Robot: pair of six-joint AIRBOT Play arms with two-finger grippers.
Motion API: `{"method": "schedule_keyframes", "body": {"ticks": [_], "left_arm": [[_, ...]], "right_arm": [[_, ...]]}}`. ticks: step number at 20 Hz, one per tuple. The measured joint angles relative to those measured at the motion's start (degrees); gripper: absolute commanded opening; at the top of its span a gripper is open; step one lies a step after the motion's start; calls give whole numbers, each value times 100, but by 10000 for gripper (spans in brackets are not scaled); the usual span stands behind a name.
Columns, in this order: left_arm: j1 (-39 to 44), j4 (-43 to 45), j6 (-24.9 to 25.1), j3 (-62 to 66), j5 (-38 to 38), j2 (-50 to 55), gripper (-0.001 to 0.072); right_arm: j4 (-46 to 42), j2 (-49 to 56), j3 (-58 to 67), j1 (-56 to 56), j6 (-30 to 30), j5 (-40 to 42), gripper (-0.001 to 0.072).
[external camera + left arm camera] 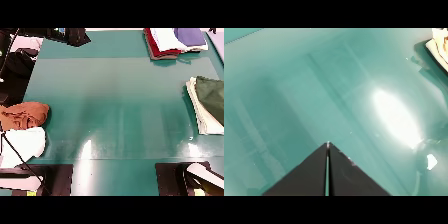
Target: Fold the shirts.
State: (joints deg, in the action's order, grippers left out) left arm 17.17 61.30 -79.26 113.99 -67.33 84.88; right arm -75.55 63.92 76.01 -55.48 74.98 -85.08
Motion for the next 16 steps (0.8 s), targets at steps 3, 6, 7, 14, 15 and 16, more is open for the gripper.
{"method": "schedule_keyframes", "body": {"ticks": [3,6,7,14,15,16], "left_arm": [[0,0,13,0,0,0,26],[0,0,24,-2,4,0,26],[0,2,24,0,26,0,26],[0,66,26,0,136,0,26],[0,72,26,-2,160,0,27],[0,72,26,0,184,0,26]], "right_arm": [[105,-240,407,-44,146,129,607],[774,-404,831,291,258,289,606],[1021,-448,920,503,286,332,606],[1862,-568,1147,3198,354,686,597],[1904,-573,1154,3580,356,789,587],[1917,-575,1158,3974,354,896,471]]}}
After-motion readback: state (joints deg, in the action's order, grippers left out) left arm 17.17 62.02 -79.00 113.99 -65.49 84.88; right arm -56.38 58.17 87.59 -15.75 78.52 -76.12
